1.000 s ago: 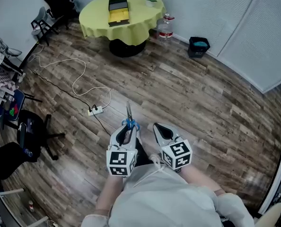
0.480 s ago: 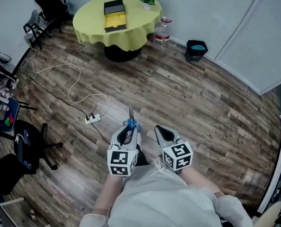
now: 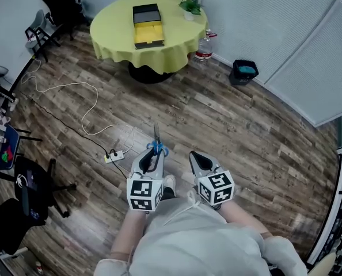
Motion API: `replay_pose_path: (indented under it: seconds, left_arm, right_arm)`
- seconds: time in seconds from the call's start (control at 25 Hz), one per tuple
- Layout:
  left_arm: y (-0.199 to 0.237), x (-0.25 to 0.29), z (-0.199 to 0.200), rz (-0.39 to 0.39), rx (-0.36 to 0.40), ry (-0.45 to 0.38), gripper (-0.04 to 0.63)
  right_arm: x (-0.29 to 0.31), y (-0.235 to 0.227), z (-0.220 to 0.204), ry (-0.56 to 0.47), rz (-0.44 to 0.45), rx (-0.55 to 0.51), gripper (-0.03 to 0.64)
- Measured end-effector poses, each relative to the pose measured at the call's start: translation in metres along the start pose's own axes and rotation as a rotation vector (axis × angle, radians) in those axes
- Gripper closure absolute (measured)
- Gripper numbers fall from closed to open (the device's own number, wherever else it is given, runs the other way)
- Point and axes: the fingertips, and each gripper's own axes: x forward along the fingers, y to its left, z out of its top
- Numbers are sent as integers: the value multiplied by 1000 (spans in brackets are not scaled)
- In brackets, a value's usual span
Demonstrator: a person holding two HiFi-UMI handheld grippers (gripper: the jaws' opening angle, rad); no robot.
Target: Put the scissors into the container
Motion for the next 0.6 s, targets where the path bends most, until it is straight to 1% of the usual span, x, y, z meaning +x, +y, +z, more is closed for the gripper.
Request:
replay_pose_path:
  seconds: [0.32, 0.48, 0.6]
  left_arm:
    - [55, 33, 18, -6, -10, -2, 515]
    - [75, 53, 20, 3, -31, 5, 515]
    - [85, 73, 24, 7, -30, 13, 515]
  right_arm:
    - [68, 7, 34, 7, 13, -15, 618]
    - [95, -4, 49, 9, 12, -14, 618]
    - [114, -21, 63, -2, 3, -14, 618]
